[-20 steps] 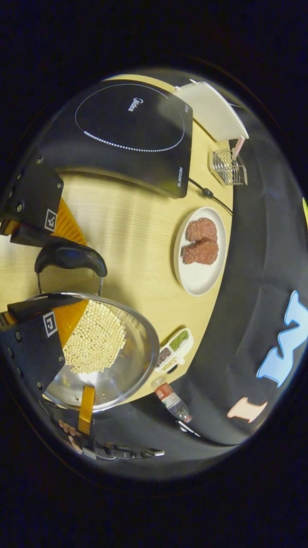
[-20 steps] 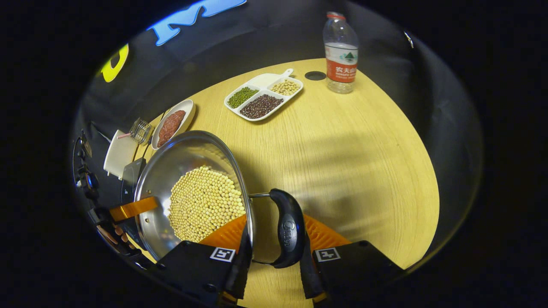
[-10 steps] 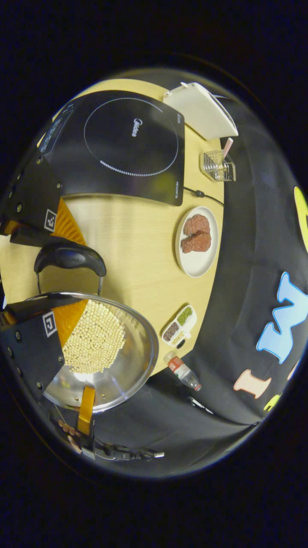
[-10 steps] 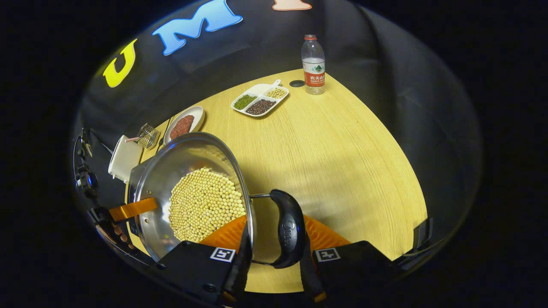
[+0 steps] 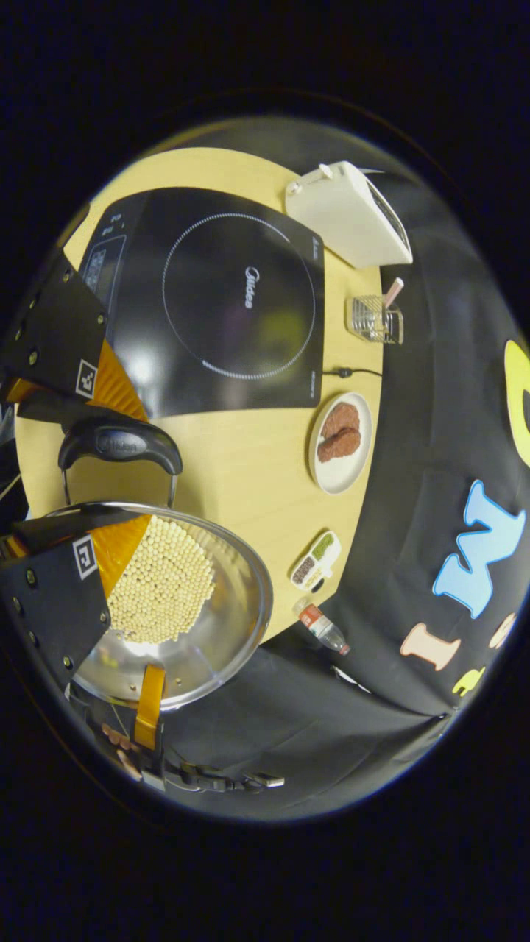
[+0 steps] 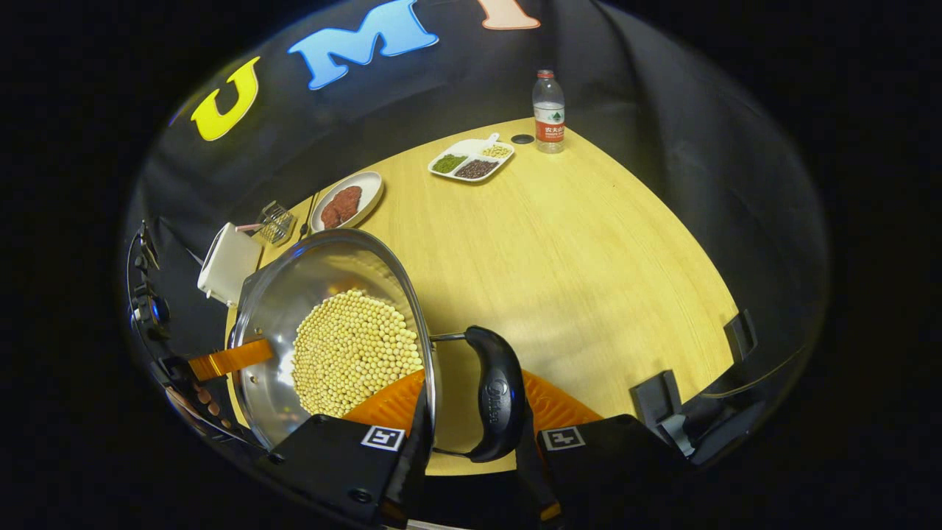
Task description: First push the handle of the pot to place it horizontally, then grasp the pot with both hands and set it on the induction cooktop.
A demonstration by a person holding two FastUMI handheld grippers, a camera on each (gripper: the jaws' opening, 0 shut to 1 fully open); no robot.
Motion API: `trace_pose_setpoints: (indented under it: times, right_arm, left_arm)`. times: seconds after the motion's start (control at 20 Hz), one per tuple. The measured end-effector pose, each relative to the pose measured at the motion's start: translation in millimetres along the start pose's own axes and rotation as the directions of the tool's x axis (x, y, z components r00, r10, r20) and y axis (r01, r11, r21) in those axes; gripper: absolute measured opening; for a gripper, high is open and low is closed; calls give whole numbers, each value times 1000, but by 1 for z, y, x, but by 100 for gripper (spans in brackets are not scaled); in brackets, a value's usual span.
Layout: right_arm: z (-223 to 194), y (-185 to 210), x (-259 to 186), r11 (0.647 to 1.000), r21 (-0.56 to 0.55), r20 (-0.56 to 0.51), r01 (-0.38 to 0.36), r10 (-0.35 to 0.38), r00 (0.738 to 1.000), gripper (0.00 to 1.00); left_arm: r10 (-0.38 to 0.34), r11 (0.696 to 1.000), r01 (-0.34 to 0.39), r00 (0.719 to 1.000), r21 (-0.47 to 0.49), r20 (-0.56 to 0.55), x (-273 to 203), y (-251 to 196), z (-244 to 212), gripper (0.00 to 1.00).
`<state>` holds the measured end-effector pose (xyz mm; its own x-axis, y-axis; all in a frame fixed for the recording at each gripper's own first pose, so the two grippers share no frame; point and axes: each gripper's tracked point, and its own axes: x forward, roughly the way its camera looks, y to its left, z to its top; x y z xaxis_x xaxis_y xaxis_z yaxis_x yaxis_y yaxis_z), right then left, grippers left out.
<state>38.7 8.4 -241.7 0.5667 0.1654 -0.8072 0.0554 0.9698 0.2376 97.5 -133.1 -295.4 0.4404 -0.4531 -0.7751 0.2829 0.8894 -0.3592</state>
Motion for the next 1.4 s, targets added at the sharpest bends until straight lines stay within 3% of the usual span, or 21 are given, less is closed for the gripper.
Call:
trace_pose_setpoints:
  times: [0.55,0.6,0.75,1.35,1.4]
  right_arm:
    - [-22,114,15,992,-96,-52,-80,75,996,51]
    - [-21,123,16,991,-106,-54,-86,81,995,51]
    - [-20,153,22,986,-127,-58,-104,97,994,51]
    - [21,244,73,972,-181,-52,-149,142,989,50]
    - [25,249,77,972,-182,-52,-151,144,988,50]
  left_arm:
    - [93,993,-90,995,-82,33,-70,120,-11,52]
    - [101,991,-97,994,-90,38,-74,129,-9,55]
    - [126,986,-119,990,-118,56,-80,159,-3,52]
    - [191,973,-175,977,-150,98,-74,248,46,52]
    - [194,973,-177,976,-150,102,-71,254,51,55]
